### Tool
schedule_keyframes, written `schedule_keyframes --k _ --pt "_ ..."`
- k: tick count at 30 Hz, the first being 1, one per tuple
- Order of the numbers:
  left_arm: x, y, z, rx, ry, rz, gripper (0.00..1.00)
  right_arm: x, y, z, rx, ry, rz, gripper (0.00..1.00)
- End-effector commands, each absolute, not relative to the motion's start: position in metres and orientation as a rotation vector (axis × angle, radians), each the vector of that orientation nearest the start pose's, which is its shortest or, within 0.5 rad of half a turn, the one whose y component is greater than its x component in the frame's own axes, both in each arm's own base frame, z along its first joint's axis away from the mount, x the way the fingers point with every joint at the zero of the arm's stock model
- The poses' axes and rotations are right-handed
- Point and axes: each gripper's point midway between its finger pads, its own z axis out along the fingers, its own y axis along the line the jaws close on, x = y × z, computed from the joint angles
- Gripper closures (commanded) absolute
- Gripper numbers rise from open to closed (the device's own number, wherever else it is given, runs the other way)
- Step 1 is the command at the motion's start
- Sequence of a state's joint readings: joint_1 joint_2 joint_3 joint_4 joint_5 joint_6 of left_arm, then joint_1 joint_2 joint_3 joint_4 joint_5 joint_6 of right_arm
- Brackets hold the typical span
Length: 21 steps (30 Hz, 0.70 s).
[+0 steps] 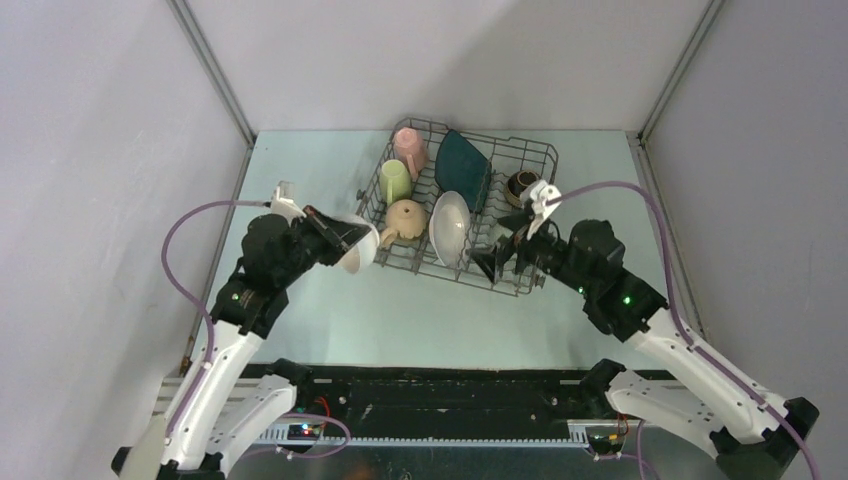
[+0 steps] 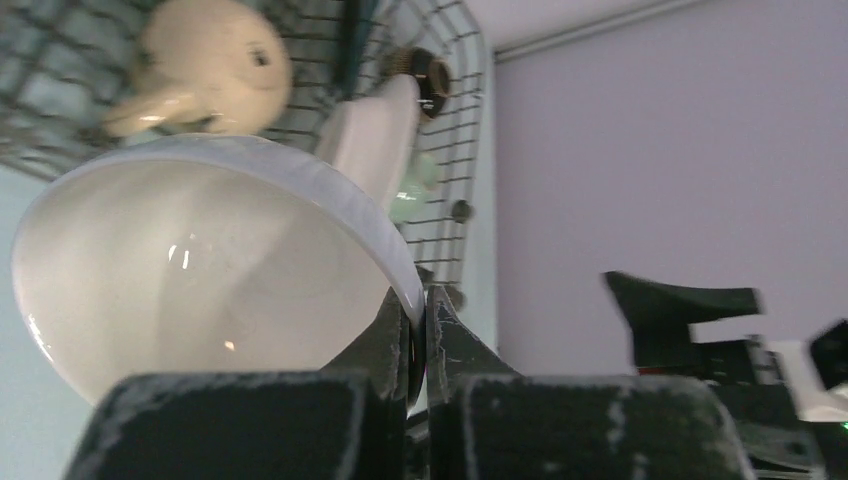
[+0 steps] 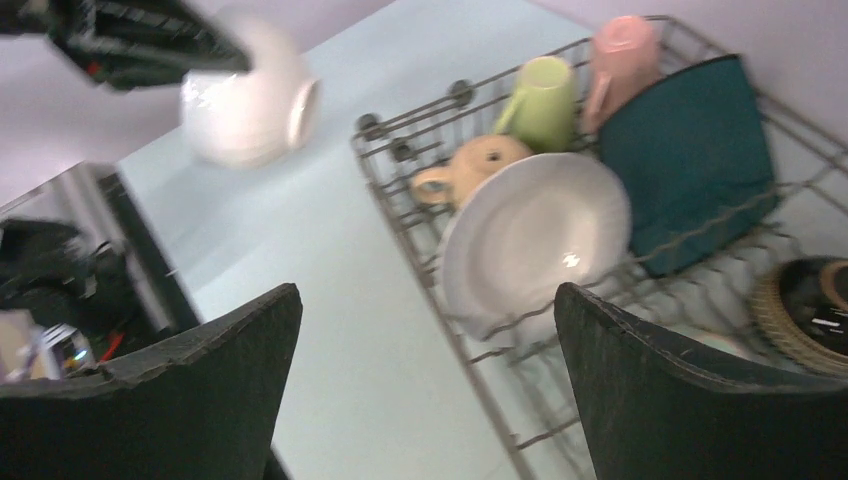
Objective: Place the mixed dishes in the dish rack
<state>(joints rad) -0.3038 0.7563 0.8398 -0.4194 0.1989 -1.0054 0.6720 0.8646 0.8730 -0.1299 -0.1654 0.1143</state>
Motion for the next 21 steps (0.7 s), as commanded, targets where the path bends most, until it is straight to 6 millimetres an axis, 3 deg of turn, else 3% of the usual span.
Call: schedule_keyframes --k 1,5,7,12,21 --pt "0.240 -0.179 0.353 -0.453 1.725 -1.317 1.00 0.207 0.250 0.306 -0.630 1.583 0.833 0.01" --pt "0.231 -0.206 0.351 -0.371 1.739 -1.449 1.00 0.187 0.264 0.309 -0.651 1.515 0.917 0.01" --pt "0.225 -0.217 0.362 -0.314 1.694 -1.517 1.00 0.182 0.271 0.308 -0.661 1.507 0.923 0.01" --pt "0.223 -0.219 0.363 -0.322 1.627 -1.574 1.00 0.176 0.287 0.305 -0.644 1.498 0.933 0.00" --pt "0.221 -0.225 0.366 -0.361 1.596 -1.697 1.00 0.182 0.321 0.320 -0.629 1.416 0.979 0.00"
